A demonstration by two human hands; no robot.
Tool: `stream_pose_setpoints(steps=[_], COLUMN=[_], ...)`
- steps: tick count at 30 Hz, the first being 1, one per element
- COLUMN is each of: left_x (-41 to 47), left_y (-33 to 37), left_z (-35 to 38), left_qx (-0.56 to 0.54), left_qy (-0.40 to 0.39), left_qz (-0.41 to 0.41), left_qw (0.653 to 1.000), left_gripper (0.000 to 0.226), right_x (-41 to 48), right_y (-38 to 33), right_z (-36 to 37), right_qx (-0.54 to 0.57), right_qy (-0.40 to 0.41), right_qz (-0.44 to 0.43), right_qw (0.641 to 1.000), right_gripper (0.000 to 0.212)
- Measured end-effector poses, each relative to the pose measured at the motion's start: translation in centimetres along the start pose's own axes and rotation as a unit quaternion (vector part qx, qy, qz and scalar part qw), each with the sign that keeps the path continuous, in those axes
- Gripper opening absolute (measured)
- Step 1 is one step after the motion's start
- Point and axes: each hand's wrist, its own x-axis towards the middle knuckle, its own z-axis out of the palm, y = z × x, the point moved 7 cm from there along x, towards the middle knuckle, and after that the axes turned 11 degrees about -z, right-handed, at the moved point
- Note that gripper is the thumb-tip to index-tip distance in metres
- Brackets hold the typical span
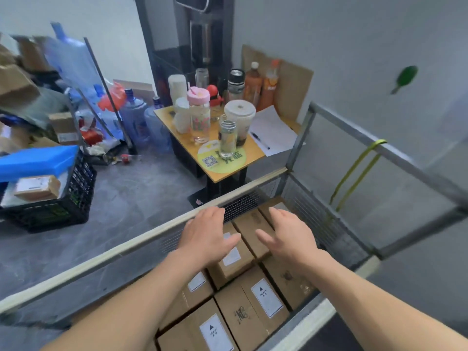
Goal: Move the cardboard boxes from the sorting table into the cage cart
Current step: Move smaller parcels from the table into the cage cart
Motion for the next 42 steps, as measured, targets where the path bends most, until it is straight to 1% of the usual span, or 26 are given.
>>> stream_pose_setpoints(steps=[2,3,7,10,20,26,32,38,42], left_x=[-1.0,-1.5,-4.3,-7.2,-17.8,-23.2,-26.9,-30.7,-33.0], left_y=[2.4,3.6,8.6,12.2,23.1,28.8,33.9,37.7,38.7], left_z=[-2.2,-3.1,-5.8,-7.0,-7.5,-7.6,-7.3,-7.2,-6.5], left_qx=[-0.001,-0.003,-0.002,0.008,0.035,0.031,0.022,0.022,0.023], left_qy=[0.024,0.032,0.056,0.067,0.084,0.102,0.096,0.072,0.05], left_qz=[0.026,0.039,0.089,0.118,0.192,0.241,0.305,0.378,0.424], left_qw=[0.999,0.999,0.994,0.991,0.977,0.965,0.947,0.923,0.904], left_gripper=[0.056,0.056,0.069,0.07,0.077,0.072,0.081,0.076,0.075], right_x=[-1.5,-2.3,-6.2,-9.7,-22.6,-29.6,-36.8,-43.5,-47.6], right_y=[0.3,0.6,2.3,3.7,8.1,10.3,11.8,12.5,11.4], right_z=[-2.6,-3.8,-8.5,-11.7,-19.7,-23.3,-26.1,-27.7,-27.2], right_qx=[-0.012,-0.017,-0.033,-0.04,-0.035,-0.044,-0.064,-0.081,-0.086], right_qy=[0.02,0.028,0.065,0.095,0.168,0.197,0.227,0.247,0.257], right_qz=[0.006,0.012,0.034,0.045,0.088,0.124,0.186,0.278,0.33], right_qw=[1.0,0.999,0.997,0.994,0.981,0.972,0.954,0.925,0.904], right_gripper=[0.058,0.059,0.063,0.062,0.064,0.062,0.063,0.065,0.06])
